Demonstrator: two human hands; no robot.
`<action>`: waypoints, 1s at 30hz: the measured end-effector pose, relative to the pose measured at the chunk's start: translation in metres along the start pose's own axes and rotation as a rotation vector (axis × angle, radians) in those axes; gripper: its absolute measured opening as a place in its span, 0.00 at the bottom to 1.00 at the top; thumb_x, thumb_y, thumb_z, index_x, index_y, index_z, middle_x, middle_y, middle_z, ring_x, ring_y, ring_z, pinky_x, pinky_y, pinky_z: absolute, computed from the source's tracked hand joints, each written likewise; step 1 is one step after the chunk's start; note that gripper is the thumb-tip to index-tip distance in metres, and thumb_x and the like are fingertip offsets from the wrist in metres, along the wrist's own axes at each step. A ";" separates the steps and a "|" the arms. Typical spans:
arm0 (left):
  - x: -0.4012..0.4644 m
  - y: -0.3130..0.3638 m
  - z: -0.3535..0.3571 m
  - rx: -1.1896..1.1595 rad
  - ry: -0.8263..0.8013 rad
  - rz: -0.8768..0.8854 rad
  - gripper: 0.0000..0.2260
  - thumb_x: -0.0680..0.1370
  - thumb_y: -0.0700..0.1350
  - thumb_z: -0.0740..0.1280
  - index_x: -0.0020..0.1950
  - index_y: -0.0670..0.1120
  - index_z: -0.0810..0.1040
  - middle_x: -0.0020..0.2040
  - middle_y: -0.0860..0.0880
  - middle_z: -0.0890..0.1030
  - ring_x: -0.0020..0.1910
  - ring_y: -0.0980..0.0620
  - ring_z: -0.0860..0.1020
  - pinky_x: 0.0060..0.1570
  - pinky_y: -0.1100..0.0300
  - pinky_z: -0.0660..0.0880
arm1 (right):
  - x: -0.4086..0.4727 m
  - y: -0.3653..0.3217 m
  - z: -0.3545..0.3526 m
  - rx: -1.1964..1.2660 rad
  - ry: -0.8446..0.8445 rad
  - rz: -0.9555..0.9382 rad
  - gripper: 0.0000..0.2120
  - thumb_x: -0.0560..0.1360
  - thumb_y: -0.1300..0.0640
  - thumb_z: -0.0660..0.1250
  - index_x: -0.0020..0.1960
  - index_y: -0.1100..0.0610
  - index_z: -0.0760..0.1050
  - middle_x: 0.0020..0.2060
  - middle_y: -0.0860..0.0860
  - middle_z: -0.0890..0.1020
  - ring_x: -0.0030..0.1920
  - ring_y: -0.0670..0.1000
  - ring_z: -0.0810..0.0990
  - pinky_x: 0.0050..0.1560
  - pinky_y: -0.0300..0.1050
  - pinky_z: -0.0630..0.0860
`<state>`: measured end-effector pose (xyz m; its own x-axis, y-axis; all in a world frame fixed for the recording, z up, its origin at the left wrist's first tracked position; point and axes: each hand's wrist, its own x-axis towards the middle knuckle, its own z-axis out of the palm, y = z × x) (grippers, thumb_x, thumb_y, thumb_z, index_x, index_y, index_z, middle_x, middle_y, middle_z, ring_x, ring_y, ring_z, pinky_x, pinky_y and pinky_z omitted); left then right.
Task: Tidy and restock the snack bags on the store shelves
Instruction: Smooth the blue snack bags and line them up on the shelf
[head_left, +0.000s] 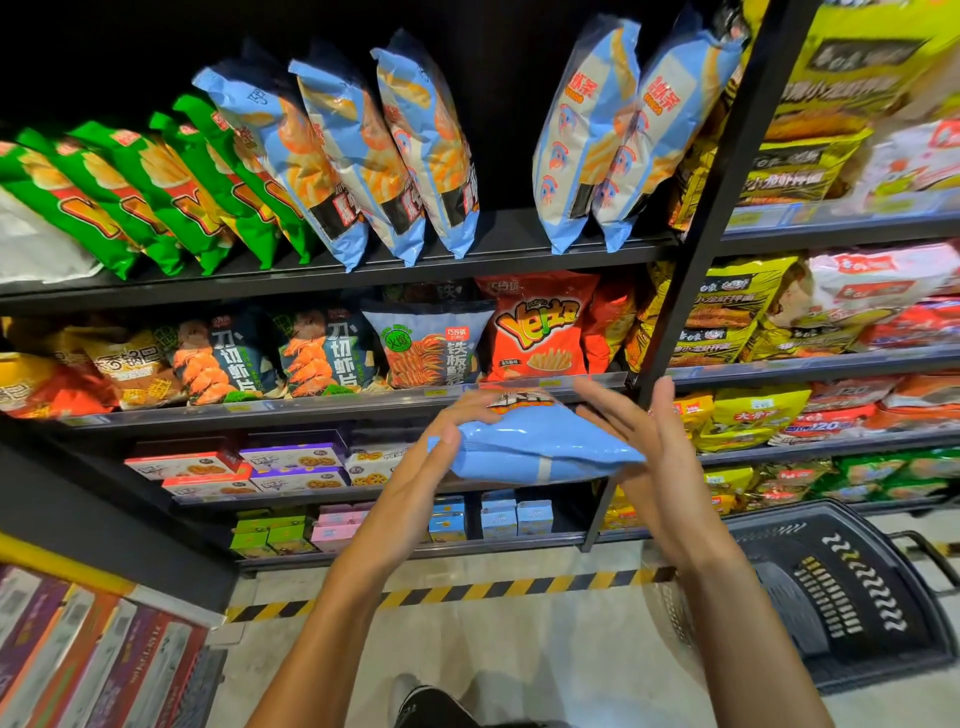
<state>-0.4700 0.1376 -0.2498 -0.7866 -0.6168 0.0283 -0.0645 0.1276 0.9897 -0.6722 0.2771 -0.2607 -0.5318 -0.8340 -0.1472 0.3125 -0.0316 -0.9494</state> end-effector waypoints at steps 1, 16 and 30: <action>0.001 0.001 -0.001 0.078 -0.040 0.048 0.16 0.87 0.55 0.52 0.63 0.59 0.79 0.75 0.61 0.71 0.77 0.58 0.67 0.74 0.59 0.62 | 0.006 -0.005 0.001 0.042 -0.037 0.068 0.35 0.79 0.29 0.48 0.72 0.47 0.77 0.70 0.46 0.78 0.73 0.50 0.74 0.72 0.61 0.72; 0.049 -0.028 -0.028 -0.157 0.022 -0.075 0.52 0.57 0.83 0.67 0.78 0.66 0.60 0.73 0.69 0.66 0.58 0.78 0.74 0.59 0.59 0.73 | 0.015 -0.007 0.007 -0.254 -0.179 -0.262 0.41 0.73 0.59 0.76 0.80 0.41 0.62 0.78 0.37 0.66 0.79 0.43 0.64 0.77 0.59 0.67; 0.121 0.043 -0.060 -0.213 -0.106 -0.067 0.27 0.76 0.56 0.74 0.74 0.60 0.69 0.66 0.58 0.81 0.65 0.56 0.79 0.71 0.39 0.66 | 0.074 -0.037 0.044 -0.356 -0.168 -0.426 0.49 0.75 0.61 0.77 0.81 0.34 0.51 0.80 0.37 0.60 0.79 0.45 0.64 0.75 0.58 0.70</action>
<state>-0.5307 0.0217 -0.1950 -0.8457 -0.5320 -0.0417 0.0038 -0.0841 0.9964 -0.6889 0.1926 -0.2244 -0.4115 -0.8651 0.2867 -0.2011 -0.2207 -0.9544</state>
